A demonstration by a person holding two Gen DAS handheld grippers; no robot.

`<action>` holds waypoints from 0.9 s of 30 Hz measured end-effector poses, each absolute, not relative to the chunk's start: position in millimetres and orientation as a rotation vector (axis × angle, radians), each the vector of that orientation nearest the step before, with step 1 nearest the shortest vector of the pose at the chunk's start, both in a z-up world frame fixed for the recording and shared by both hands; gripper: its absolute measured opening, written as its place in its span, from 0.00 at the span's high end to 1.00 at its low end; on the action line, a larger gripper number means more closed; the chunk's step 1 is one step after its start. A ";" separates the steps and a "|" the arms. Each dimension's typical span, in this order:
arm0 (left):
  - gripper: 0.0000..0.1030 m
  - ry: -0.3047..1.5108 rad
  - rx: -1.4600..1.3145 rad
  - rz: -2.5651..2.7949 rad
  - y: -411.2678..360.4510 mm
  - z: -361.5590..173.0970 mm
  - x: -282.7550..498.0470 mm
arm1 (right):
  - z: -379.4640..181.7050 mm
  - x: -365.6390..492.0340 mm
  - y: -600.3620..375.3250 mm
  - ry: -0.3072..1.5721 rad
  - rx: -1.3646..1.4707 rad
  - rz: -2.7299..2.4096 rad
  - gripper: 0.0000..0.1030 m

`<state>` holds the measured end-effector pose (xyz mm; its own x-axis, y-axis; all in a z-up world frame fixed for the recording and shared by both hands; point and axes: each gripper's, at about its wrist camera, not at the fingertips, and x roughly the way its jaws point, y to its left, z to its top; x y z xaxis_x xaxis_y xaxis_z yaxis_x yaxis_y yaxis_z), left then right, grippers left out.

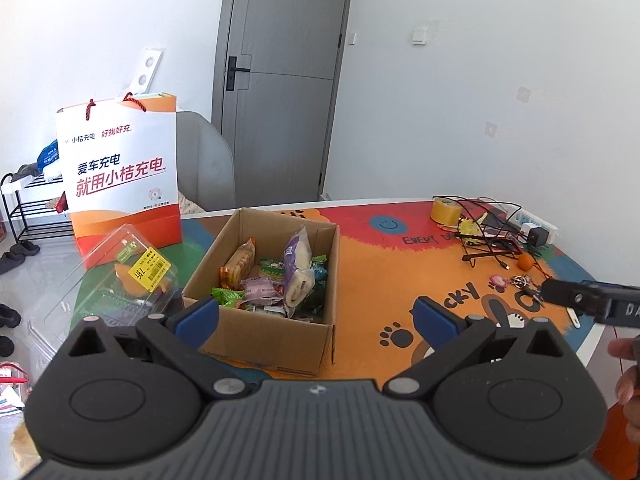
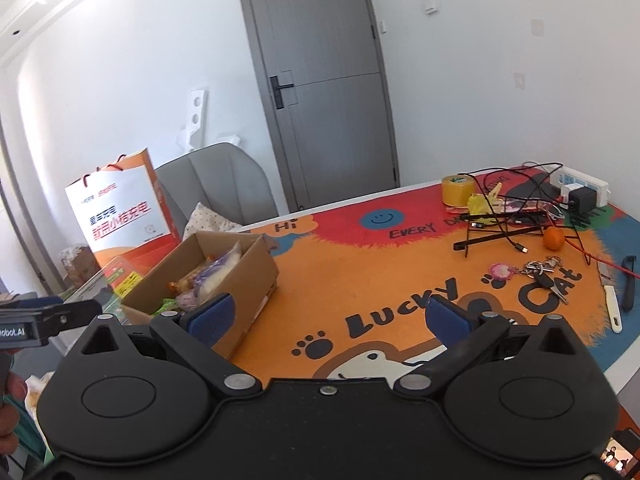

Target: Organize snacks

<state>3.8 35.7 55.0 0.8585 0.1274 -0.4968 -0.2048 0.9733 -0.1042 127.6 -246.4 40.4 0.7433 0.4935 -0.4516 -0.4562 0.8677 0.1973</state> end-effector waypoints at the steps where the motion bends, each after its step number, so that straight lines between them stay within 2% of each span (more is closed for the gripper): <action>1: 0.00 0.510 -0.151 0.178 35.1 55.4 2.8 | 39.5 126.7 -244.3 0.523 0.071 0.530 0.00; 27: 0.00 0.567 -0.152 0.167 38.4 43.1 3.9 | 31.7 121.5 -226.3 0.565 0.008 0.568 0.00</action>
<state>3.9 38.4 43.1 0.8309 0.1147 -0.5445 -0.1982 0.9754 -0.0969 121.5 -226.3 31.7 0.6960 0.5108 -0.5046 -0.5067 0.8474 0.1590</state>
